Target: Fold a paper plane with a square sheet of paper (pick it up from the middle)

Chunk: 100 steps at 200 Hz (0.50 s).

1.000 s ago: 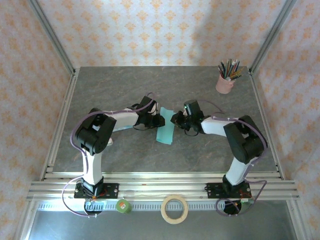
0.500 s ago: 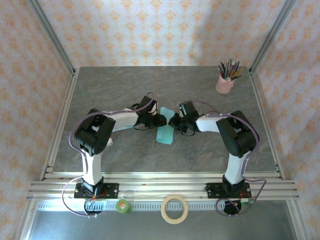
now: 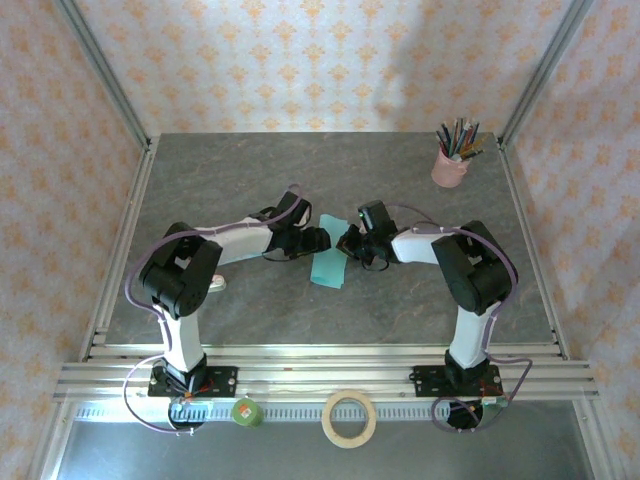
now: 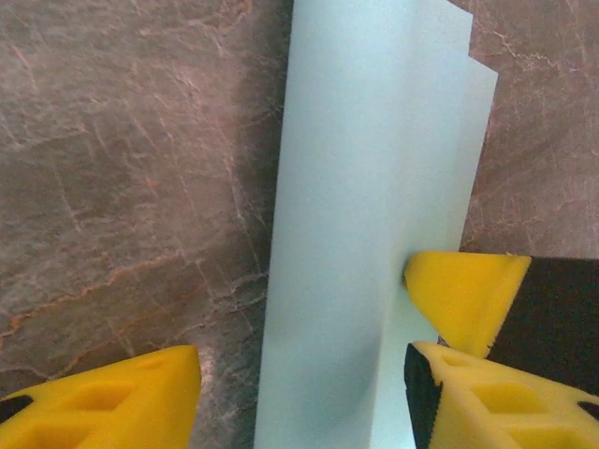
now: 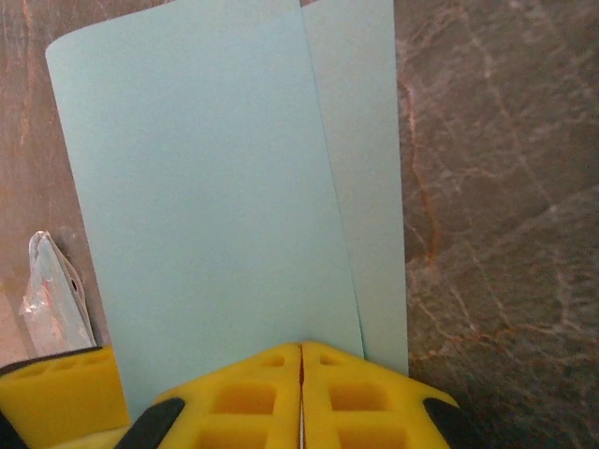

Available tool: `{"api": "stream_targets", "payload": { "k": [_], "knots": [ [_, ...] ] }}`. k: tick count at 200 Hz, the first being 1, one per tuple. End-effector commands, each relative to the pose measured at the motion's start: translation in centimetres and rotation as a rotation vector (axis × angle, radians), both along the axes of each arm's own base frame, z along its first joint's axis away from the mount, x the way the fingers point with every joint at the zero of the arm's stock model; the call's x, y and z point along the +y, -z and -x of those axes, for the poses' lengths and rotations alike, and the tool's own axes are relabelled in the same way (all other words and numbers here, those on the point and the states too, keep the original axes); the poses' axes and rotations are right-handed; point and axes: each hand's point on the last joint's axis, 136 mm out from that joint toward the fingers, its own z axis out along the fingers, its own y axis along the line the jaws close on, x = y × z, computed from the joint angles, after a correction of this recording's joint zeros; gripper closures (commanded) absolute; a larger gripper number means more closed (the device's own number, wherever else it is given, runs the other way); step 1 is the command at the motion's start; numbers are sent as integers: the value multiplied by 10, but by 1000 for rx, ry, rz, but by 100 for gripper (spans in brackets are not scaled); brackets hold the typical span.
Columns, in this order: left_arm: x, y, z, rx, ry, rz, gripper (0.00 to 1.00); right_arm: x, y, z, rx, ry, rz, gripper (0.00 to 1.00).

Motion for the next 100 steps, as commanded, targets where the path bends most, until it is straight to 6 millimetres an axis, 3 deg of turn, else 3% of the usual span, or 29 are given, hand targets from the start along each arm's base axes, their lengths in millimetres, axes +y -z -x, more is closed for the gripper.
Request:
{"api": "stream_targets", "payload": {
  "k": [1,23,34,69,100],
  "knots": [
    [1,12,8,42,15,-37,41,-3,5,2,30,26,-3,92],
    [2,15,10,48,30,-53,46,-2,-8,-3,3,29,-48,89],
    [5,31,15,81,41,-80,49,1,-22,-8,-32,27,-90,86],
    [13,43,20,86,91,-142,59,2,-70,-23,-167,42,-184,79],
    [15,42,19,70,157,-193,62,-18,-79,-30,-214,92,-155,78]
  ]
}}
